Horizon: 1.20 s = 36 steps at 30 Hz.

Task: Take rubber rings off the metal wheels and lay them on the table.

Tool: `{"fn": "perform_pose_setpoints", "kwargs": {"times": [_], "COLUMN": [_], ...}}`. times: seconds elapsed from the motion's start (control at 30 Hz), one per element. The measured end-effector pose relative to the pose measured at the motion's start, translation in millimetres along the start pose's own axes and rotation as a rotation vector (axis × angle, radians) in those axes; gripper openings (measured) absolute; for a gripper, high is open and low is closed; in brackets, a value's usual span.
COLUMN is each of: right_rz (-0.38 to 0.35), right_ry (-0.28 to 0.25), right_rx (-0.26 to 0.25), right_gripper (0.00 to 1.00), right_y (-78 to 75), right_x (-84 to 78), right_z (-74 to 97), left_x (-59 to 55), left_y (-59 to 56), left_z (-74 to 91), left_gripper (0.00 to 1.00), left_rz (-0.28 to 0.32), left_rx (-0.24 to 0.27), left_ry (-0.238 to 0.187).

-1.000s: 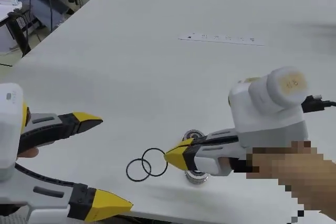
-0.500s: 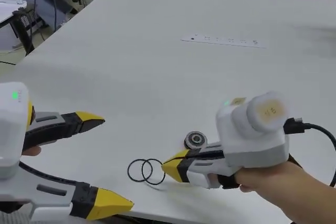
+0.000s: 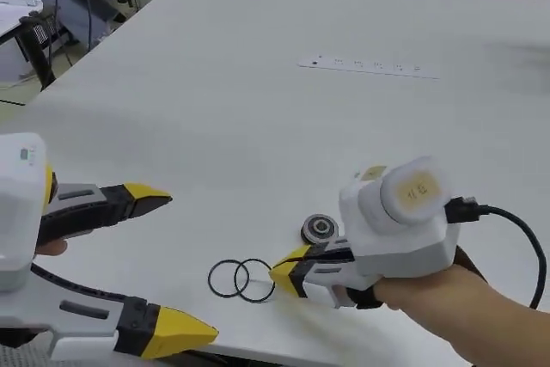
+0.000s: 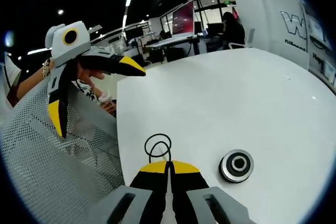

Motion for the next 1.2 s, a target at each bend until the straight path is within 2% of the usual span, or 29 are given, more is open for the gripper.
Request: {"fn": "perform_pose_setpoints", "kwargs": {"times": [0.13, 0.37, 0.67, 0.83, 1.03, 1.13, 1.2], "right_rz": [-0.033, -0.007, 0.028, 0.013, 0.068, 0.079, 0.102], "right_ry": [-0.018, 0.003, -0.02, -0.048, -0.102, -0.111, -0.145], "right_rx": [0.005, -0.018, -0.01, 0.003, -0.015, 0.01, 0.024], "right_gripper": [0.01, 0.02, 0.04, 0.08, 0.1, 0.14, 0.14], "right_y": [-2.2, -6.9, -7.4, -5.3, -3.8, 1.0, 4.2], "right_x": [1.6, -0.8, 12.0, 24.5, 42.9, 54.2, 65.0], "right_z": [0.2, 2.2, 12.8, 21.4, 34.0, 43.1, 49.5], "left_x": [0.1, -1.0, -1.2, 0.4, 1.0, -0.2, 0.0], "left_y": [0.4, -0.7, -1.5, -0.7, -1.0, -1.7, -1.7], "left_z": [0.2, -0.1, -0.1, 0.5, 0.6, 0.1, 0.0], "left_gripper": [0.86, 0.85, 0.85, 0.85, 0.85, 0.85, 0.85], "left_rz": [0.004, 0.005, 0.005, 0.007, 0.011, 0.017, 0.016], "left_rx": [0.002, -0.001, -0.004, 0.003, 0.001, -0.005, -0.005], "left_ry": [-0.003, 0.004, 0.008, 0.0, -0.004, 0.003, 0.002]}}
Point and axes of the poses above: the centre of the closed fingertips' face, and the gripper's own axes: z roughly backward along the fingers, y roughly to its left, x roughly out of its top, the point moved 2 cm from there along z, roughly backward along the fingers, and after that the axes turned 1 degree about -z, right-handed, at the moved point
